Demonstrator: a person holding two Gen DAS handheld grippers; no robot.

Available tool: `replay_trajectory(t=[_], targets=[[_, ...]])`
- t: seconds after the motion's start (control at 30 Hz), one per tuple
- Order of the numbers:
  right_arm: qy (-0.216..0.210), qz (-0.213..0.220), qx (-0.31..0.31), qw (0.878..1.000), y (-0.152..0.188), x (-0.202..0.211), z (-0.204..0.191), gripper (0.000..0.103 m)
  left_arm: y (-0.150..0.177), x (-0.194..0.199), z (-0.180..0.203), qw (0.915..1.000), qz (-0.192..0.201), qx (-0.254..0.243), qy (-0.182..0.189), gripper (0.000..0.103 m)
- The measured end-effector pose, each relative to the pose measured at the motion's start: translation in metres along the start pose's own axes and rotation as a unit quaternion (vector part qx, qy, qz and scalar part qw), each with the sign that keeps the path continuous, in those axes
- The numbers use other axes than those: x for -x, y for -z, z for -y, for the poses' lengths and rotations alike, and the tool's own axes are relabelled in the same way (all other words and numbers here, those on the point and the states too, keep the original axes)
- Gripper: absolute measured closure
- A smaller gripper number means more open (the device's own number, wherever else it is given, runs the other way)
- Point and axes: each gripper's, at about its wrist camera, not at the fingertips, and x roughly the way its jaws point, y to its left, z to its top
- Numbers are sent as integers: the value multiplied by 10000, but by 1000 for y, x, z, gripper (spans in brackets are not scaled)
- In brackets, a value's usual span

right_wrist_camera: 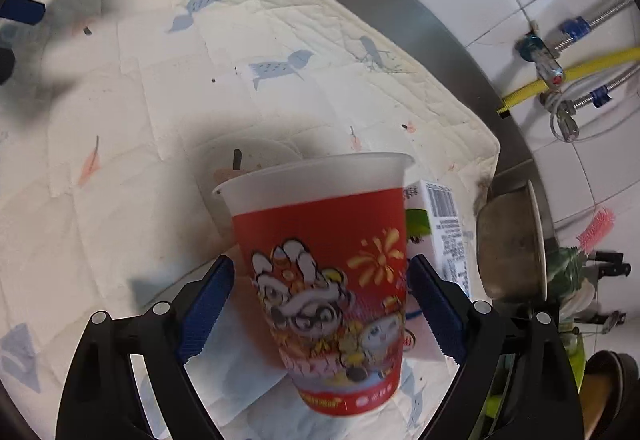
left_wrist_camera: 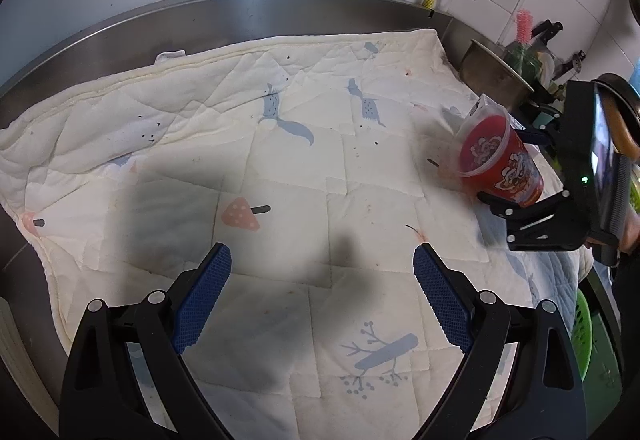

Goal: Collect trash
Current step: 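Move the right gripper to the red paper cup and grasp it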

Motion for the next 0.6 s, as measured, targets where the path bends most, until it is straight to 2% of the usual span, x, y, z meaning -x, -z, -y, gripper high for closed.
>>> replay_trajectory(t=[0.07, 0.2, 0.4, 0.6], targets=[[22, -16, 29, 10000, -1, -3, -1, 19, 1, 0, -1, 10000, -7, 26, 3, 12], [84, -37, -115, 9999, -4, -6, 1, 30, 2, 1, -2, 10000, -19, 48, -21, 12], [33, 72, -286, 9996, 2, 6, 7, 31, -1, 1, 0, 10000, -29, 49, -33, 12], [-312, 327, -1290, 9906, 31, 47, 32, 32, -4, 6, 17, 10000, -1, -3, 77, 12]])
